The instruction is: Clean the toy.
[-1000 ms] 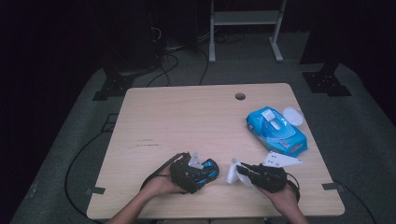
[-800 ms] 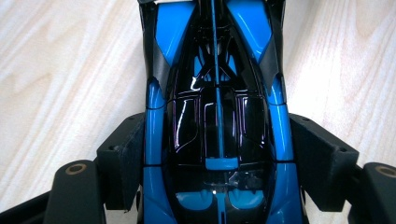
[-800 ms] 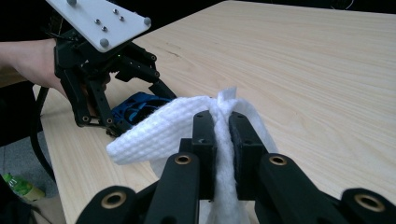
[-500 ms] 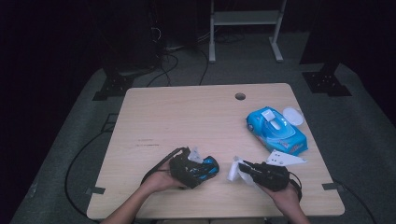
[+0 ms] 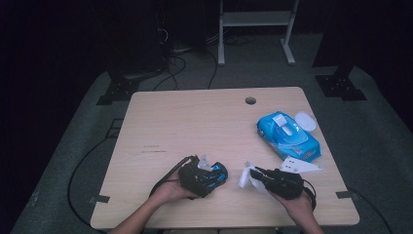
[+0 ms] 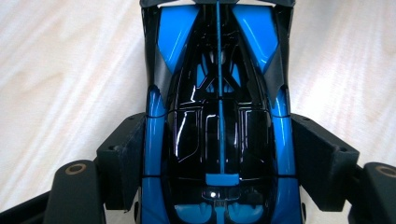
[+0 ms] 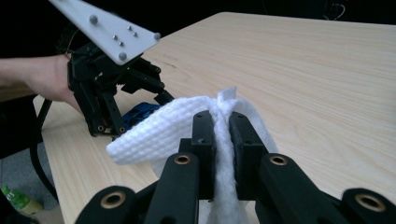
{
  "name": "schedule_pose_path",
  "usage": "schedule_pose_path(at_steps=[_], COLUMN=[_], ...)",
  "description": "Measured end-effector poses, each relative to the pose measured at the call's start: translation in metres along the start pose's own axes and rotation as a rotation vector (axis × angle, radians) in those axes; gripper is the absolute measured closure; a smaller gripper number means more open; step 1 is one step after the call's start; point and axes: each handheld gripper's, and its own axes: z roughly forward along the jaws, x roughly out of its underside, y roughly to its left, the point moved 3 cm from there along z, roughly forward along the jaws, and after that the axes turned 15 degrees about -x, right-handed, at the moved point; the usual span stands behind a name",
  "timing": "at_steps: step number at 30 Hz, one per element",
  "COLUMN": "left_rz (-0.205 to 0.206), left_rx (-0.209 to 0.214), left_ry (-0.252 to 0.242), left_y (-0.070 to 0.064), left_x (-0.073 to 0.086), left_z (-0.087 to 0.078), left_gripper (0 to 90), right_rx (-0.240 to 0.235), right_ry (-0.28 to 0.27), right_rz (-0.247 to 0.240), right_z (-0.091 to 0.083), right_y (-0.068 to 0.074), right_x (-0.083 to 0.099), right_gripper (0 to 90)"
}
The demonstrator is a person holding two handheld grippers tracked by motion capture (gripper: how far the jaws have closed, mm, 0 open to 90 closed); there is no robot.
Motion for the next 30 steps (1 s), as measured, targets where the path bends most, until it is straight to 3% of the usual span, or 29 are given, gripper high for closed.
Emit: schedule_pose_path(at_steps=[6, 10, 12, 13, 14, 15, 17, 19, 20, 21, 22, 24, 26, 27, 30], left_rz=[0.002, -0.032, -0.044, -0.023, -0.023, -0.015, -0.020, -0.026, -0.048, -0.083, -0.073, -0.057, -0.071, -0.083, -0.115], left_rx=[-0.004, -0.027, -0.002, -0.047, -0.047, -0.069, -0.088, -0.056, -0.053, -0.016, -0.020, -0.025, -0.012, -0.021, -0.041], left_ry=[-0.014, -0.057, -0.056, -0.067, -0.067, -0.055, -0.025, 0.002, -0.004, -0.015, -0.028, -0.032, -0.041, -0.048, -0.077], left_y=[0.003, 0.018, 0.028, 0.033, 0.033, 0.039, 0.043, 0.040, 0.040, 0.043, 0.043, 0.043, 0.045, 0.049, 0.056], left_x=[-0.006, -0.021, -0.034, -0.047, -0.047, -0.066, -0.079, -0.079, -0.078, -0.078, -0.077, -0.076, -0.075, -0.073, -0.068], left_z=[-0.006, -0.014, -0.012, -0.006, -0.006, 0.009, 0.035, 0.056, 0.060, 0.061, 0.061, 0.060, 0.058, 0.052, 0.038], left_gripper=[26.1, 26.1, 26.0, 26.0, 26.0, 26.0, 26.0, 26.0, 26.6, 27.4, 27.4, 27.3, 23.5, 16.1, 11.1], right_rx=[0.008, 0.015, 0.018, 0.022, 0.022, 0.033, 0.051, 0.066, 0.077, 0.078, 0.075, 0.080, 0.087, 0.092, 0.128], right_ry=[-0.029, -0.043, -0.067, -0.072, -0.072, -0.075, -0.068, -0.053, -0.046, -0.047, -0.049, -0.035, -0.010, 0.004, 0.078], right_rz=[0.020, 0.018, 0.018, 0.016, 0.016, 0.008, -0.004, -0.006, -0.002, 0.004, 0.017, 0.025, 0.020, 0.009, -0.006], right_z=[-0.006, -0.010, -0.015, -0.016, -0.016, -0.020, -0.024, -0.028, -0.029, -0.031, -0.032, -0.033, -0.034, -0.034, -0.038], right_y=[-0.004, -0.006, -0.007, -0.007, -0.007, -0.009, -0.012, -0.017, -0.020, -0.022, -0.025, -0.030, -0.034, -0.036, -0.045], right_x=[-0.001, -0.003, -0.006, -0.007, -0.007, -0.008, -0.007, -0.004, -0.003, -0.002, 0.000, 0.003, 0.005, 0.006, 0.015], right_gripper=[81.2, 81.2, 81.2, 81.2, 81.2, 81.3, 81.3, 81.6, 81.6, 81.6, 81.6, 81.6, 81.6, 81.5, 81.4])
